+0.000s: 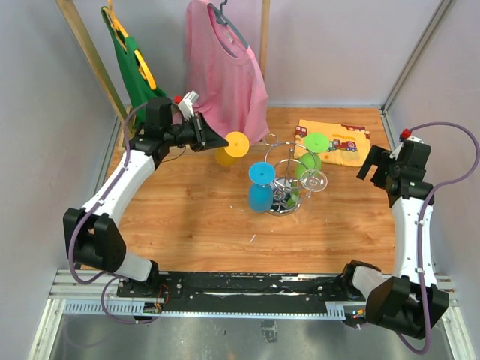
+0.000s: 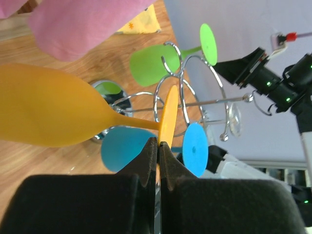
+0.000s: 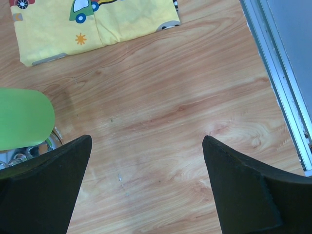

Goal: Take the wine glass off the wine glass rack

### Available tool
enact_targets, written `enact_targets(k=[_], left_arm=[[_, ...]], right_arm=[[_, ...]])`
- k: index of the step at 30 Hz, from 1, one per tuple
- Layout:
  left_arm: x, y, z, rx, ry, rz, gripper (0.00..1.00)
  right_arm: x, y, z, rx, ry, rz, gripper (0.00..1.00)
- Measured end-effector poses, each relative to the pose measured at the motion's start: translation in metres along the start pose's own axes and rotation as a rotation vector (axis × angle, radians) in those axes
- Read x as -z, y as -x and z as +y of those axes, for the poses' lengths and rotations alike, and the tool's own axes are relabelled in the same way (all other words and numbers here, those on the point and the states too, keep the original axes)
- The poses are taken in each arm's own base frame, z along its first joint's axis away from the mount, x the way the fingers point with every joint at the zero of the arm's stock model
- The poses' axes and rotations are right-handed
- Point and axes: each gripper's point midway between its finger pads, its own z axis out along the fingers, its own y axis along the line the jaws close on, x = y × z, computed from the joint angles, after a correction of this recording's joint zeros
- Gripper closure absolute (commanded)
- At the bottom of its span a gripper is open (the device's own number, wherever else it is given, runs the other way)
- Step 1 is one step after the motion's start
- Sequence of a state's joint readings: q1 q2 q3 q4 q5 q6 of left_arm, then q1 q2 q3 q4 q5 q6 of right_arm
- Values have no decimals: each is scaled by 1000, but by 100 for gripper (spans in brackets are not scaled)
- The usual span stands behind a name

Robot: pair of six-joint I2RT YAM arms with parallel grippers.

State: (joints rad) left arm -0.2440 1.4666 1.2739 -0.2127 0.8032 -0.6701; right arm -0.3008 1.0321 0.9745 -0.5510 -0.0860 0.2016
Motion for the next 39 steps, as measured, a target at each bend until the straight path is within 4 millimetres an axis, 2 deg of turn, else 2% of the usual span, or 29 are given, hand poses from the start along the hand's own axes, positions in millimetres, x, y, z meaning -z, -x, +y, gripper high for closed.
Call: enact_targets(k=[5, 15, 18, 24, 28, 33, 39], left_arm=[[14, -10, 4, -139, 40, 32, 100], [41, -14, 10, -461, 134, 54, 100], [49, -15, 14, -550, 169, 62, 100], [62, -10, 18, -718, 228, 56, 100], [57, -13, 19, -836, 258, 87, 100], [42, -31, 5, -1021, 259, 146, 100], [47, -21, 9, -1174, 352, 150, 100]], right_arm=[[1, 5, 4, 1, 21, -4, 2], [4, 27, 17, 8, 78, -30, 2], [8, 42, 26, 13, 121, -40, 2], [18, 92, 55, 28, 252, -90, 1], [28, 111, 69, 25, 316, -116, 1], [42, 127, 83, 13, 383, -143, 2], [54, 139, 93, 7, 428, -167, 1]])
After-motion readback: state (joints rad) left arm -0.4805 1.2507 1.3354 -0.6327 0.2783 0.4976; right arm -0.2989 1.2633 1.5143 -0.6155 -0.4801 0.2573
